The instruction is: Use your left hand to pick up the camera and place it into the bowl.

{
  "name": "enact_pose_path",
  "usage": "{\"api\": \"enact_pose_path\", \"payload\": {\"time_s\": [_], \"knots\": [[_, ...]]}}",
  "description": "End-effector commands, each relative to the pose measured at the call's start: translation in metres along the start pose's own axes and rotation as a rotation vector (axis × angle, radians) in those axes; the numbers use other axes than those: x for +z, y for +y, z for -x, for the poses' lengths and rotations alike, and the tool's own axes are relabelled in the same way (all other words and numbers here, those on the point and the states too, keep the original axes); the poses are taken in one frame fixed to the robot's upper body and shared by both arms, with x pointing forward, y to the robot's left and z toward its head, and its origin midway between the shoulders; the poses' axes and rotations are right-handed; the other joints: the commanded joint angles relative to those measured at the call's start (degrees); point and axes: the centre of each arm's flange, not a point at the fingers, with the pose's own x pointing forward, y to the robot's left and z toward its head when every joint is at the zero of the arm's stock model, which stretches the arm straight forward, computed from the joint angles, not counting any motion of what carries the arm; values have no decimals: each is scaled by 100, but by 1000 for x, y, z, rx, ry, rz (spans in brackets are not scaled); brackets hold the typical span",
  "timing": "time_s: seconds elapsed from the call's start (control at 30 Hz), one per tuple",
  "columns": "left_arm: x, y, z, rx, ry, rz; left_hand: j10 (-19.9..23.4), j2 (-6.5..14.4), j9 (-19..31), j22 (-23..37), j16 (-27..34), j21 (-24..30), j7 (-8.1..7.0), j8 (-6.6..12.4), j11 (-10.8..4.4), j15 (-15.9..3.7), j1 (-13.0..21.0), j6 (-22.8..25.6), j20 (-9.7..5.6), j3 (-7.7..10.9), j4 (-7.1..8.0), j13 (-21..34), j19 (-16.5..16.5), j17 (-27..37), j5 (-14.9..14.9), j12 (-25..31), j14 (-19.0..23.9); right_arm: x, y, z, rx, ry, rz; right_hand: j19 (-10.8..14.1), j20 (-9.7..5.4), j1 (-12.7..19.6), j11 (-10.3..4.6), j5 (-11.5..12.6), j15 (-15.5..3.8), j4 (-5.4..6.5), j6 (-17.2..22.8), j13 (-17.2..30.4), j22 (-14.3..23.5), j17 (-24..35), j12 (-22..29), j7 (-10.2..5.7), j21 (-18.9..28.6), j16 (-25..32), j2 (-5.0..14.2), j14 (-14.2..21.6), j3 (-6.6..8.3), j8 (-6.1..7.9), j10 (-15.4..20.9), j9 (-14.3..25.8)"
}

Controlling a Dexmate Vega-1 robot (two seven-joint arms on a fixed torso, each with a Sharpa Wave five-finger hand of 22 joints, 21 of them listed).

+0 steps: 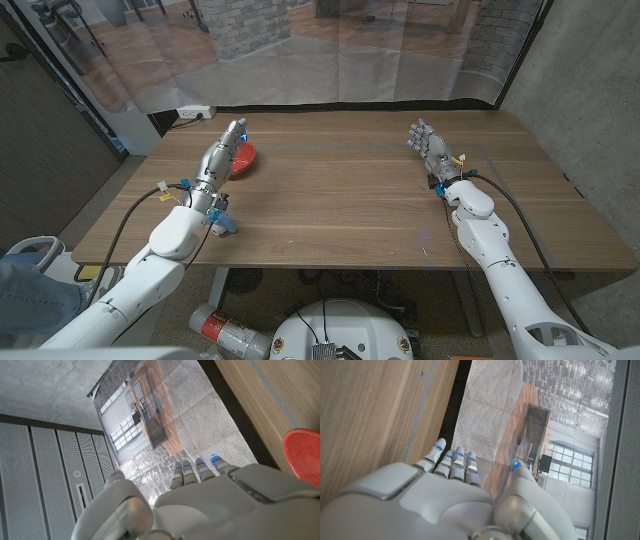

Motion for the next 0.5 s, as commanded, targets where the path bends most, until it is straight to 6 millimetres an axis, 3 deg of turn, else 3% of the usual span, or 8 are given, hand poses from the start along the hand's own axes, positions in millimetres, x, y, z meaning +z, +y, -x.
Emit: {"api": "enact_pose_path", "payload": {"time_s": [0.03,0.5], "knots": [[3,3,12,0,-24,10,29,19,34,22,50,-22,6,28,-16,-14,69,46,-89,-19,14,19,26,18,7,19,27,2,-1,-1,-6,-7,2,28,-186,27,-12,35,4,-28,50,31,10,8,32,-2,-9,1,25,32,15,37,33,15],[8,4,24,8,-54,12,49,40,34,23,45,-47,0,26,-36,-28,94,63,-84,-23,9,19,29,18,8,17,36,0,0,-1,-2,-1,2,40,-184,34,-2,37,5,-43,55,31,11,5,33,2,-44,0,26,38,14,37,38,15]]}}
